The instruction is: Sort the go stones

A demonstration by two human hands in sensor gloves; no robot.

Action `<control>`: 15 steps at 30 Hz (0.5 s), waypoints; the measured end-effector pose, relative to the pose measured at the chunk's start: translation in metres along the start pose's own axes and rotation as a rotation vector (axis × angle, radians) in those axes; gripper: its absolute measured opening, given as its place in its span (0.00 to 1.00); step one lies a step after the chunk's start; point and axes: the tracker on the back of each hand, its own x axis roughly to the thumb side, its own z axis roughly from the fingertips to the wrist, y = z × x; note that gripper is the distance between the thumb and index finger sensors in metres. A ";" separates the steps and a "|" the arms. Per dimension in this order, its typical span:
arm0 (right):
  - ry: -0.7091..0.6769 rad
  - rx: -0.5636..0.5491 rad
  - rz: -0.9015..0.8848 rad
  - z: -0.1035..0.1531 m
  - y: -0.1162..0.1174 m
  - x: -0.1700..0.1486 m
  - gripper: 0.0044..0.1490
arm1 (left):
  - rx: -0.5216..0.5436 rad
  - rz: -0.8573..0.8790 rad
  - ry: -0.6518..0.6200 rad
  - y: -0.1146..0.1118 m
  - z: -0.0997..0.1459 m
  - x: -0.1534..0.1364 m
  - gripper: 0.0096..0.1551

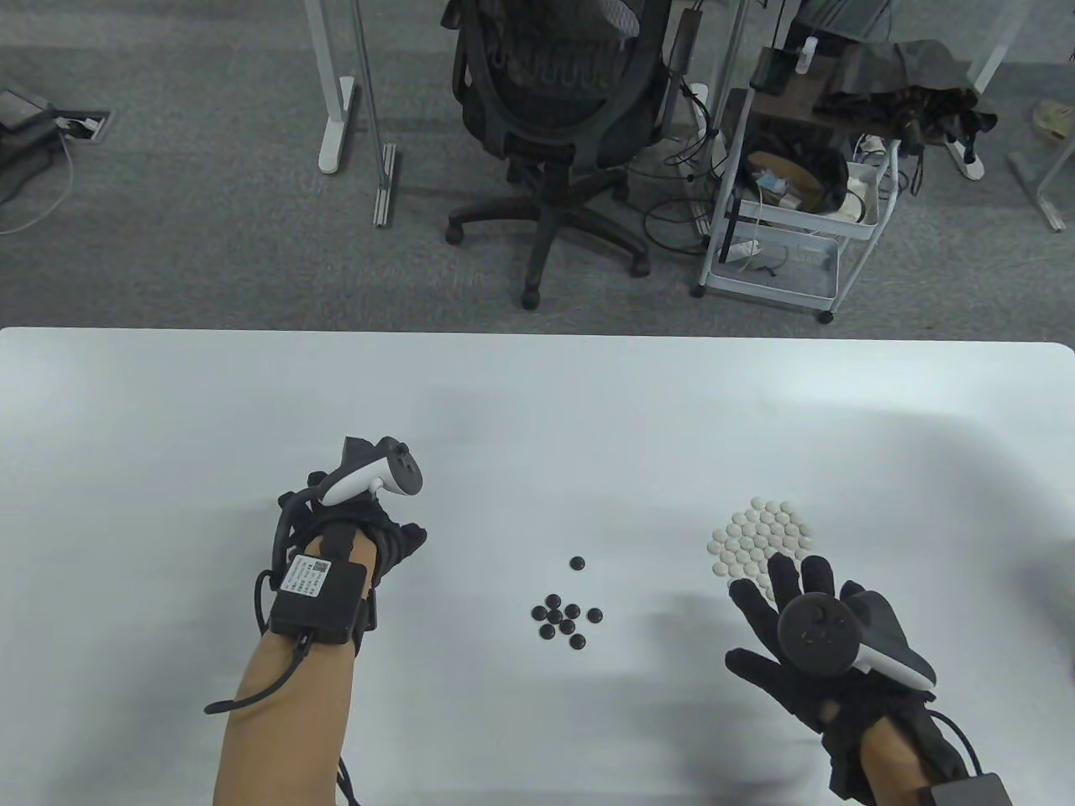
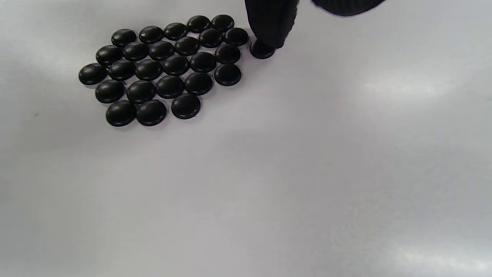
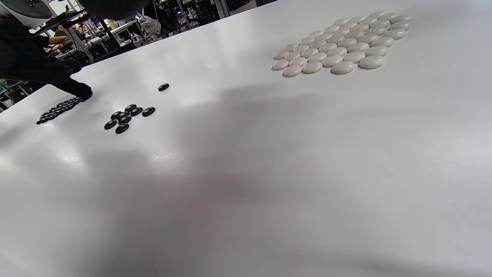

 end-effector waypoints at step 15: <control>-0.003 -0.001 -0.003 0.000 0.000 0.000 0.51 | 0.004 -0.105 -0.263 0.000 0.029 0.063 0.40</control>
